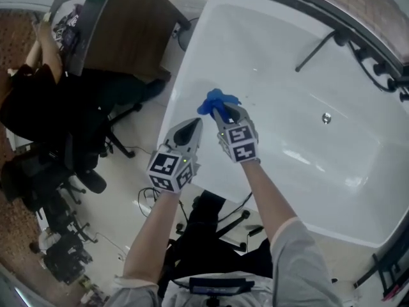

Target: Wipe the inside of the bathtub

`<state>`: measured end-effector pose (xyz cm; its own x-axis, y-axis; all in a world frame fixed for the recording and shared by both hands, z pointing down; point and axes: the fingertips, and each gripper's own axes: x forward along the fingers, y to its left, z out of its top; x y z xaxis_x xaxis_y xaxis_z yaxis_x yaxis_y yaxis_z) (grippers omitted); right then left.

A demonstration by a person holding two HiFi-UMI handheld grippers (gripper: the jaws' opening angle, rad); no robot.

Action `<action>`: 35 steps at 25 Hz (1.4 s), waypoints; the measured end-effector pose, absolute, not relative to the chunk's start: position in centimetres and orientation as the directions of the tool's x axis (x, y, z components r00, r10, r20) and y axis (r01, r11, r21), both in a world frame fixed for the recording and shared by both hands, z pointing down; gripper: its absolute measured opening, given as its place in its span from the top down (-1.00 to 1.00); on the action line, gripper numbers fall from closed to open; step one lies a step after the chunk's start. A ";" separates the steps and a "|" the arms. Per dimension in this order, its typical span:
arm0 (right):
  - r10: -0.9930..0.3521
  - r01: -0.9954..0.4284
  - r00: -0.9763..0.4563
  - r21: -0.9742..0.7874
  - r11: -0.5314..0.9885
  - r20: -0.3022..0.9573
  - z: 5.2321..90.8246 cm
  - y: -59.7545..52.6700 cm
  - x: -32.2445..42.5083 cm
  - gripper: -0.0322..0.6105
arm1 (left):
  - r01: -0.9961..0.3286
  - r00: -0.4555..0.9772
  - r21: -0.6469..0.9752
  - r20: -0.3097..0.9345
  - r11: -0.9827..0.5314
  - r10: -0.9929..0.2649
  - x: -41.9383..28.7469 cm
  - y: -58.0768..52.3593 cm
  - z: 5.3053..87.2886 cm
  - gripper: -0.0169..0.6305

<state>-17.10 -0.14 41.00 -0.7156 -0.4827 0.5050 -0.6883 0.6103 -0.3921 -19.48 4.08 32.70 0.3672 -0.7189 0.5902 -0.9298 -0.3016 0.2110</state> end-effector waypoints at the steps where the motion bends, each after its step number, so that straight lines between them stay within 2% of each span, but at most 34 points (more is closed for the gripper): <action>1: -0.482 -0.687 -0.717 -0.396 0.609 0.504 41.9 -0.7 -17.7 0.63 | -0.932 0.363 0.212 0.591 -0.295 -0.720 -19.9 3.7 33.5 0.95; 10: -0.496 -0.693 -0.716 -0.414 0.591 0.492 48.3 -6.4 -22.3 0.63 | -0.935 0.354 0.218 0.584 -0.279 -0.731 -22.6 0.5 38.1 0.95; 17: -0.483 -0.668 -0.743 -0.478 0.570 0.463 51.8 -8.0 -24.3 0.63 | -0.915 0.402 0.228 0.575 -0.332 -0.713 -21.7 -1.0 40.2 0.95; 28: -0.487 -0.625 -0.780 -0.515 0.586 0.393 52.8 -8.0 -25.0 0.69 | -0.928 0.372 0.202 0.584 -0.314 -0.722 -22.5 -1.5 43.1 0.95; 35: -0.478 -0.623 -0.782 -0.539 0.567 0.401 55.6 -7.7 -23.7 0.69 | -0.934 0.356 0.209 0.614 -0.290 -0.705 -23.0 -2.1 45.5 0.95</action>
